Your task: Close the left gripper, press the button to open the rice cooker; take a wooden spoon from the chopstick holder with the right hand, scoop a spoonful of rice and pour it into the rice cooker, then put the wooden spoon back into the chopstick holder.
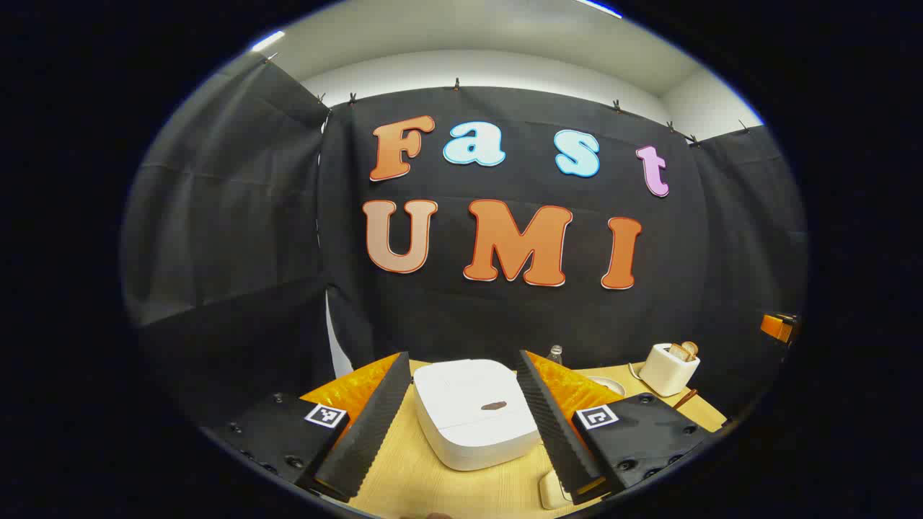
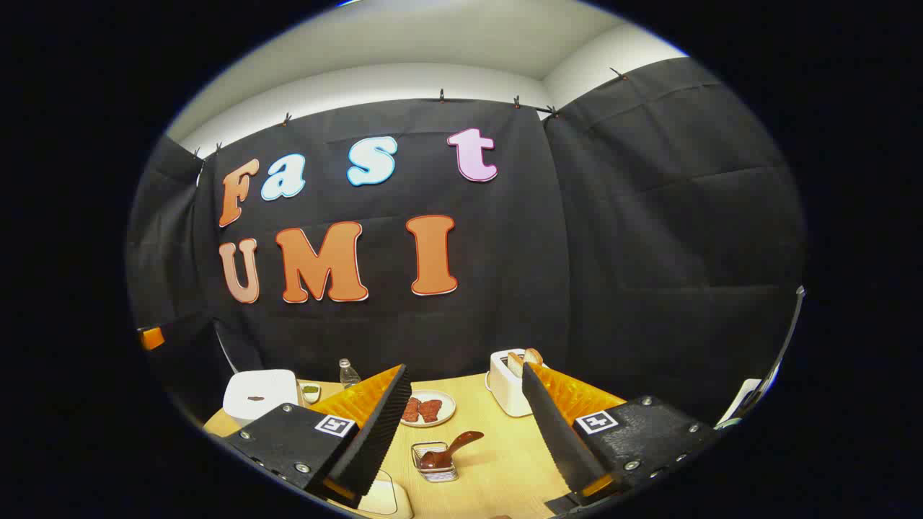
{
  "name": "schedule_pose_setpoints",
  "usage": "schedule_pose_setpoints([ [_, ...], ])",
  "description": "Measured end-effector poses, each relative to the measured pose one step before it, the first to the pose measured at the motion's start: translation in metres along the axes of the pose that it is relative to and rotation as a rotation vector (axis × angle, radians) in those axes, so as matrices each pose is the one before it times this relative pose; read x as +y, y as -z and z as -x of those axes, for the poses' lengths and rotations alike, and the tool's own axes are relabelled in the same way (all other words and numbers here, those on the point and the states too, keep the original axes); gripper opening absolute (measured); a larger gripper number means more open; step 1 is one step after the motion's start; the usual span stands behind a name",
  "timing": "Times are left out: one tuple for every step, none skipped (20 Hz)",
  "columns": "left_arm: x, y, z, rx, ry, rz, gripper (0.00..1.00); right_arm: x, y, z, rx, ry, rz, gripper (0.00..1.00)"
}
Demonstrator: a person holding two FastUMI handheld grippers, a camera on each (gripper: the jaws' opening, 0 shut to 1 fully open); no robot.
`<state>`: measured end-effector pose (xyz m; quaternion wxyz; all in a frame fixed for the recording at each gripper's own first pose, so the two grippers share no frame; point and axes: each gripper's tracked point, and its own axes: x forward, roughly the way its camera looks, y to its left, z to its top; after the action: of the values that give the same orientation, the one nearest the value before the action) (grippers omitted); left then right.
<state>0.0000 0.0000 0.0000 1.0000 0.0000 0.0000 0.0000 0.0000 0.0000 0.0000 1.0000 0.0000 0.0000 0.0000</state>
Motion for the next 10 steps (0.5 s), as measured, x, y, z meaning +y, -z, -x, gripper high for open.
schedule_pose_setpoints([
  [-0.00606, 0.00112, 0.00013, 0.00449, 0.01691, 0.01579, 1.00, -0.00207, -0.00074, 0.00035, -0.00288, 0.00181, 0.01501, 0.95],
  [-0.00795, 0.00061, 0.00211, 0.00597, 0.02624, 0.00646, 1.00, -0.00043, -0.00105, 0.00067, 0.00005, 0.00074, 0.01321, 0.95],
  [-0.00145, -0.00103, 0.00094, -0.00610, 0.00185, -0.00326, 1.00, 0.00044, -0.00121, 0.00134, -0.00102, -0.00261, 0.01096, 0.95],
  [0.00133, -0.00260, 0.00005, -0.01033, -0.00937, -0.00620, 1.00, 0.00025, -0.00182, 0.00241, -0.00391, -0.00381, 0.00881, 0.95],
  [0.00147, -0.00098, 0.00124, -0.00897, -0.00501, -0.00202, 1.00, 0.00080, -0.00211, 0.00102, -0.00899, -0.00710, 0.00781, 0.95],
  [0.00052, 0.00125, 0.00064, 0.00472, -0.00687, 0.00131, 1.00, 0.00040, -0.00215, 0.00106, -0.00520, -0.00112, 0.00611, 0.95],
  [0.00043, 0.00558, 0.00019, 0.01002, -0.01059, 0.00271, 1.00, 0.00012, 0.00015, 0.00119, -0.00328, -0.00489, 0.00497, 0.95],
  [0.00195, 0.00174, -0.00019, 0.00423, -0.01093, 0.00442, 1.00, 0.00125, -0.00092, 0.00085, -0.00612, -0.00599, 0.00762, 0.95],
  [0.00080, 0.00056, 0.00049, 0.00116, -0.00570, 0.00216, 1.00, 0.00099, -0.00063, 0.00037, -0.00386, -0.00356, 0.00918, 0.95],
  [0.00009, -0.00020, 0.00071, -0.00195, -0.00844, -0.01469, 1.00, 0.00094, -0.00047, 0.00038, -0.00345, -0.00445, 0.00854, 0.95],
])
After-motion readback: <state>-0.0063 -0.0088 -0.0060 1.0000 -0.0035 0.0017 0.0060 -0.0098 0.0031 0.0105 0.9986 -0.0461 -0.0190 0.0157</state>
